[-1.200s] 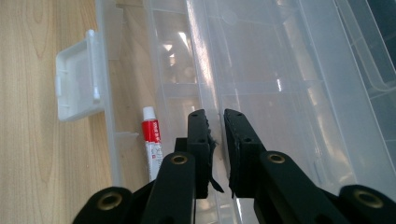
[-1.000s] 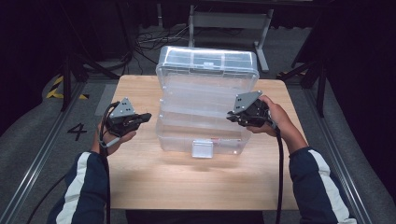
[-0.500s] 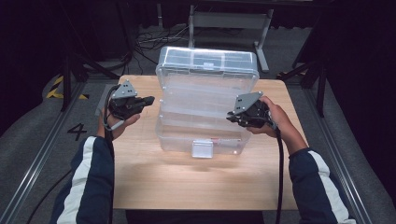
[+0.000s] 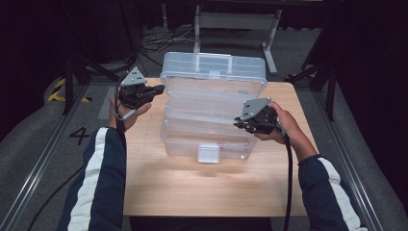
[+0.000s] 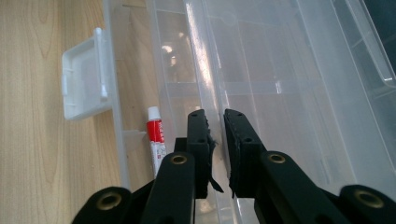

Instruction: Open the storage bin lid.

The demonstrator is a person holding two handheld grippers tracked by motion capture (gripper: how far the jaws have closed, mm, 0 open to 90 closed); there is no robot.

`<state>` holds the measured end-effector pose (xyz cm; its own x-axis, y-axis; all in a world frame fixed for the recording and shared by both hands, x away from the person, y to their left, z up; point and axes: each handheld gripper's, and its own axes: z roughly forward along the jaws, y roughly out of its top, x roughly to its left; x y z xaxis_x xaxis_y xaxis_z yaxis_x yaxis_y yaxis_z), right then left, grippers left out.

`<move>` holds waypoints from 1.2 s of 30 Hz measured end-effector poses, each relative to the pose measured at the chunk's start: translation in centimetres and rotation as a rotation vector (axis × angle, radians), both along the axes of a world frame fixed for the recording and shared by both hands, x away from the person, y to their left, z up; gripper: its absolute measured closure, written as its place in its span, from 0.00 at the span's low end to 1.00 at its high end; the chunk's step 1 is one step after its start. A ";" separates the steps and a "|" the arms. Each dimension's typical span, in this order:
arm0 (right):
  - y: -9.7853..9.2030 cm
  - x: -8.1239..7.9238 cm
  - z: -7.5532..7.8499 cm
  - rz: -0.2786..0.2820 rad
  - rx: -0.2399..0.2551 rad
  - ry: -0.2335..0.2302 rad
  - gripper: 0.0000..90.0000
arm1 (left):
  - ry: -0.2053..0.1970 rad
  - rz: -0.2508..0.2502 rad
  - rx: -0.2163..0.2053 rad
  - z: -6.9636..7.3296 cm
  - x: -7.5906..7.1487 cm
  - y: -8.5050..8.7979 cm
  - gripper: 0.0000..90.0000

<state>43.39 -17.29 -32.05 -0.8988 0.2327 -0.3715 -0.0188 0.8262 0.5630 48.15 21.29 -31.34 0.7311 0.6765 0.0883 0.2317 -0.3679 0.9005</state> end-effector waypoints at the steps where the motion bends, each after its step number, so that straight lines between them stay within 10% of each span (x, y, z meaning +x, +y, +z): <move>1: 0.0 -0.1 0.0 -0.002 0.002 0.003 0.90 | 0.003 0.003 -0.004 0.2 0.1 0.0 1.00; 36: -4.2 -1.8 -0.6 -0.105 0.134 -0.010 0.86 | 0.010 -0.036 0.008 -0.3 -0.3 -0.5 1.00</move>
<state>41.61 -21.44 -32.66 -0.8634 0.3734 -0.3393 0.0577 0.7412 0.6688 47.87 20.82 -31.67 0.7558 0.6491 0.0865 0.2270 -0.3836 0.8952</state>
